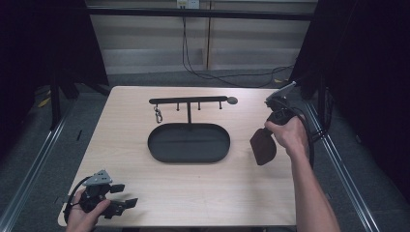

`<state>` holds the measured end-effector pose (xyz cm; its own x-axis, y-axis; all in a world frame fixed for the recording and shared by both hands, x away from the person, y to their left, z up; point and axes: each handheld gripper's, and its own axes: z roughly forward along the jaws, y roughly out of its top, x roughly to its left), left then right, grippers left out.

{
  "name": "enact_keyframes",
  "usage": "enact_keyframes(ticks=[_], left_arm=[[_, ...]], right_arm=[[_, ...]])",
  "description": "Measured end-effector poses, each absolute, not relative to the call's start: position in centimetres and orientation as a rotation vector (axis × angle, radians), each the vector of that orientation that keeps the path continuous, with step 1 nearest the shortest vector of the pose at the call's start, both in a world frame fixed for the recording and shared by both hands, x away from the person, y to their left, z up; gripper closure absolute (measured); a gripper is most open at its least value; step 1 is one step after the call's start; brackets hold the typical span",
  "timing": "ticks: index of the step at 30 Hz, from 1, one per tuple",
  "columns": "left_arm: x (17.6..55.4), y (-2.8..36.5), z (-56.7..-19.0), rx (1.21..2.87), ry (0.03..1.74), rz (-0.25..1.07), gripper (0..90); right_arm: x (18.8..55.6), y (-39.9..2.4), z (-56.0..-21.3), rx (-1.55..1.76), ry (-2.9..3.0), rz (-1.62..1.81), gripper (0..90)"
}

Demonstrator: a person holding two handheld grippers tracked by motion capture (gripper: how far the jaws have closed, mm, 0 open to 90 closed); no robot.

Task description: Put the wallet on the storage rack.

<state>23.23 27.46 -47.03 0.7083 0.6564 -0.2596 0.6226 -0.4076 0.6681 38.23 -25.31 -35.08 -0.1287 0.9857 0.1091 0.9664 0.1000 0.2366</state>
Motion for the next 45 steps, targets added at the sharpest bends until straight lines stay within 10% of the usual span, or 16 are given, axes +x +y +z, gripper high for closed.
enact_keyframes(ticks=[45], left_arm=[[23.3, 27.5, -46.9, 2.134, 0.947, 0.055, 21.9]], right_arm=[[39.7, -19.7, -30.3, 1.862, 2.324, 0.551, 85.1]])
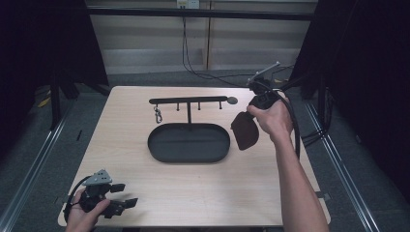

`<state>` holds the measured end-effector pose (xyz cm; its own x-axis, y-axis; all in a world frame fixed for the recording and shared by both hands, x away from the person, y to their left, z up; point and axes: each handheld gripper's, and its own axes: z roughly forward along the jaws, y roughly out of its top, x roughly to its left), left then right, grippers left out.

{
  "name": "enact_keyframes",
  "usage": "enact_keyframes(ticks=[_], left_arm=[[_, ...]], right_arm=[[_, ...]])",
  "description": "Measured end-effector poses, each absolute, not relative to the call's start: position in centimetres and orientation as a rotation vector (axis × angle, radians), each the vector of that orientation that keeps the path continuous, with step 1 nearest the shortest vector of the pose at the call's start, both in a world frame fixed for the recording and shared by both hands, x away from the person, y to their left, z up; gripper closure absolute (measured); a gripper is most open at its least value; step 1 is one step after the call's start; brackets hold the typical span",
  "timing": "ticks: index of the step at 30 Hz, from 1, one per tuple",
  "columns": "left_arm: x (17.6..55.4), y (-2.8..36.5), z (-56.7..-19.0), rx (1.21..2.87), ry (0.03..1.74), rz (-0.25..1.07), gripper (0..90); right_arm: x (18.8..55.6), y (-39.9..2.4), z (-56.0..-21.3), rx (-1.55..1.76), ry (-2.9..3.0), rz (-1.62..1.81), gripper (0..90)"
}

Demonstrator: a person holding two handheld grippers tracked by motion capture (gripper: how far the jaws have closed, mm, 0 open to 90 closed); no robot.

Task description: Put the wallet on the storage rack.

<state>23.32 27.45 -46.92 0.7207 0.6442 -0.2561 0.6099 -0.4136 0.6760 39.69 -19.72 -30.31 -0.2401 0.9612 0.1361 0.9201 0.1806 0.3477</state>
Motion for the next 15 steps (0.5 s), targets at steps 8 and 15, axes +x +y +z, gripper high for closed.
enact_keyframes(ticks=[8, 15], left_arm=[[23.3, 27.4, -46.9, 2.129, 0.946, 0.056, 21.9], [23.2, 27.4, -46.9, 2.136, 0.947, 0.065, 21.9]], right_arm=[[40.0, -18.9, -30.6, 1.860, 2.331, 0.640, 85.2], [40.3, -18.1, -31.4, 1.854, 2.316, 0.733, 85.3]])
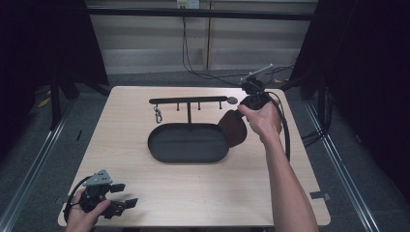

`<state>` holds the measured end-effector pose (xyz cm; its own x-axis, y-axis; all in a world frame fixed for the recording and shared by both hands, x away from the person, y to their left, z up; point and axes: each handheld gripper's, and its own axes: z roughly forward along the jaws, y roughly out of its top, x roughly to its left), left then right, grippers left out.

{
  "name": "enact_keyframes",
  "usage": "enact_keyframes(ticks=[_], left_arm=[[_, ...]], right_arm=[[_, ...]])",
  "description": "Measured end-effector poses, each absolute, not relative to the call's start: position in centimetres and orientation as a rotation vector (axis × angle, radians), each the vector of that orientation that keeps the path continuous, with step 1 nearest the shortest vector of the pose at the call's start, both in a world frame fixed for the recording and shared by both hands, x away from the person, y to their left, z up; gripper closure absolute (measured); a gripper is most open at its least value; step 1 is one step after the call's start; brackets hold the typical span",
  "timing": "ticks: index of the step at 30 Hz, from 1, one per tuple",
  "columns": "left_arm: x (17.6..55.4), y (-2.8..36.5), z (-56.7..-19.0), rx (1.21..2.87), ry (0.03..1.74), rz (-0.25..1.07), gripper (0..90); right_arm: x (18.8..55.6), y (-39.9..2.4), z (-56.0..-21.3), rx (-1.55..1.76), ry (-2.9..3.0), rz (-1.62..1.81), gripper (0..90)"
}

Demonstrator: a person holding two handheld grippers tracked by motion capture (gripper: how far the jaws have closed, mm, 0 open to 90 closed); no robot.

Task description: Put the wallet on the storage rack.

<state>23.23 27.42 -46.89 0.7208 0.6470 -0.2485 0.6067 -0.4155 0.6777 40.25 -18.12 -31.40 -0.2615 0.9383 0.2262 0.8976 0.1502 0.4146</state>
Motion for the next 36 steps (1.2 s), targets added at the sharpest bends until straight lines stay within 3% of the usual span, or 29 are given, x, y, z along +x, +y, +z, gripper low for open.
enact_keyframes(ticks=[36], left_arm=[[23.2, 27.5, -46.9, 2.131, 0.946, 0.058, 22.0]], right_arm=[[41.3, -16.6, -36.3, 1.951, 2.230, 1.092, 85.5]])
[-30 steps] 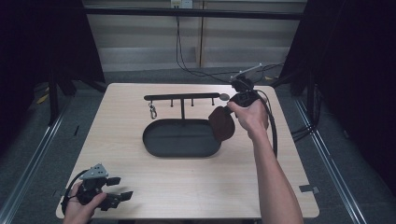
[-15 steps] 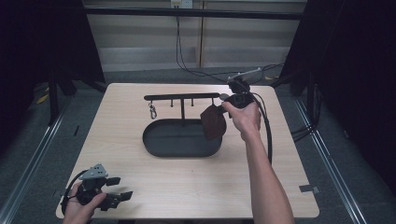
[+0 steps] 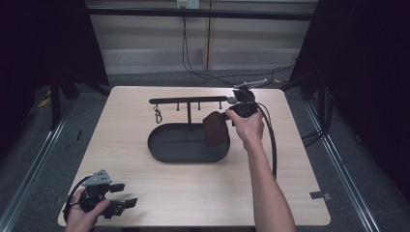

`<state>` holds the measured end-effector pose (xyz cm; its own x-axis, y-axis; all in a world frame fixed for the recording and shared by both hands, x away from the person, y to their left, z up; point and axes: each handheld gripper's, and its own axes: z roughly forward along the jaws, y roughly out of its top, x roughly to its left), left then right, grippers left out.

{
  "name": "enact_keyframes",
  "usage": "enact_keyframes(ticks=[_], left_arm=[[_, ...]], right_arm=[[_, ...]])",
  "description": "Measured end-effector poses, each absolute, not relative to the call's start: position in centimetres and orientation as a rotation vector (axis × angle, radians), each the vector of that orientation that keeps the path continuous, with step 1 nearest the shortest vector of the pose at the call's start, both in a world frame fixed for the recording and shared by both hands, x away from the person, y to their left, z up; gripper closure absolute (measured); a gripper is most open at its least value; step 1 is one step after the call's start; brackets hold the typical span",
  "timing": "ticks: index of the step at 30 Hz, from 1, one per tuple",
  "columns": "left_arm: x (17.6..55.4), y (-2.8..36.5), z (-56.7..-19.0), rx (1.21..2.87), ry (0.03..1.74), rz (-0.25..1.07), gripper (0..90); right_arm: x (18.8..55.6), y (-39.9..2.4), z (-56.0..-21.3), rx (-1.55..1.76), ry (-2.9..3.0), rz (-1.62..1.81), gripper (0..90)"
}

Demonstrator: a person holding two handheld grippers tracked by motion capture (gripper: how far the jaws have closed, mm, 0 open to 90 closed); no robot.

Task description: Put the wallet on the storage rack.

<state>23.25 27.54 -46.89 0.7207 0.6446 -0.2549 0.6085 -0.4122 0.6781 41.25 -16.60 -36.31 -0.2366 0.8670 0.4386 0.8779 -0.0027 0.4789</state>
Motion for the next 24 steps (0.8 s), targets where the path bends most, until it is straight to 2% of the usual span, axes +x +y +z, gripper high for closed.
enact_keyframes(ticks=[24], left_arm=[[23.3, 27.5, -47.0, 2.137, 0.949, 0.058, 21.9]], right_arm=[[41.5, -16.5, -41.7, -1.937, -2.138, -1.129, 85.4]])
